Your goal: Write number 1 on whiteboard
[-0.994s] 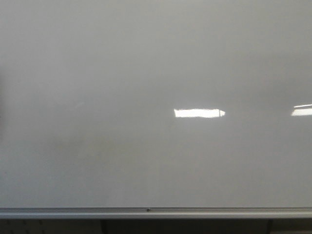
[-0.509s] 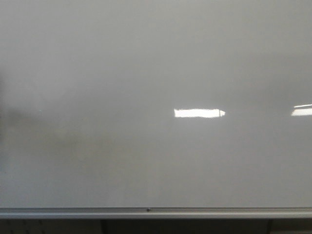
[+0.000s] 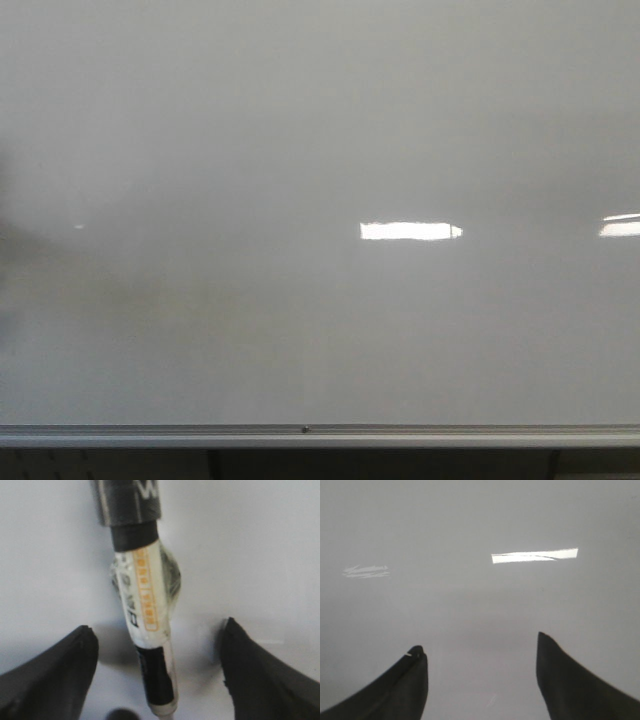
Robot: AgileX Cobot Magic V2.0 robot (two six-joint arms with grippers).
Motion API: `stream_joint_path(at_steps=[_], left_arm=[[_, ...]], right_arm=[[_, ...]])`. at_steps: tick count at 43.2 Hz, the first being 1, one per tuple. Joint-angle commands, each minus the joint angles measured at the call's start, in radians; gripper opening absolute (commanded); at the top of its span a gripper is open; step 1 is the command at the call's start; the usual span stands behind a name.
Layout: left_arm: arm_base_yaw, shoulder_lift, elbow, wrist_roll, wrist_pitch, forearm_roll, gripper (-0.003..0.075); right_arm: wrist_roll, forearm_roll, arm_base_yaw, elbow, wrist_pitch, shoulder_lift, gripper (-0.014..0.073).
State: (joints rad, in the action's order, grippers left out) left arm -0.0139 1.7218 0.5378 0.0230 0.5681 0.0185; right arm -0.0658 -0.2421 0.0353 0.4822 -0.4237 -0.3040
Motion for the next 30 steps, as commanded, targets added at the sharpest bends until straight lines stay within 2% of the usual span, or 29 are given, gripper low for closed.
stream_joint_path(at_steps=[1, 9, 12, 18, 23, 27, 30], left_arm=[[-0.002, -0.023, 0.029, 0.007, 0.079, -0.019, 0.0302], [-0.002, -0.023, 0.029, 0.007, 0.079, -0.019, 0.0048], [-0.002, -0.023, 0.029, 0.007, 0.079, -0.019, -0.0018], [-0.002, -0.04, 0.029, 0.007, 0.071, -0.019, -0.002], [0.021, -0.113, 0.029, 0.007, 0.004, -0.019, -0.002], [0.059, -0.198, 0.05, 0.007, -0.154, -0.019, -0.002], [0.097, -0.26, 0.102, 0.007, -0.354, 0.009, -0.002]], right_arm=[[-0.002, -0.01, -0.003, 0.028, 0.073, -0.015, 0.0496], [-0.002, -0.01, -0.003, 0.028, 0.073, -0.015, 0.0496], [-0.002, -0.01, -0.003, 0.028, 0.073, -0.015, 0.0496], [-0.002, -0.01, -0.003, 0.028, 0.073, -0.015, 0.0496], [-0.002, -0.01, -0.003, 0.028, 0.071, -0.015, 0.0496], [-0.002, -0.01, -0.003, 0.028, 0.064, -0.016, 0.0496], [-0.002, -0.01, -0.003, 0.029, 0.056, -0.02, 0.0496]])
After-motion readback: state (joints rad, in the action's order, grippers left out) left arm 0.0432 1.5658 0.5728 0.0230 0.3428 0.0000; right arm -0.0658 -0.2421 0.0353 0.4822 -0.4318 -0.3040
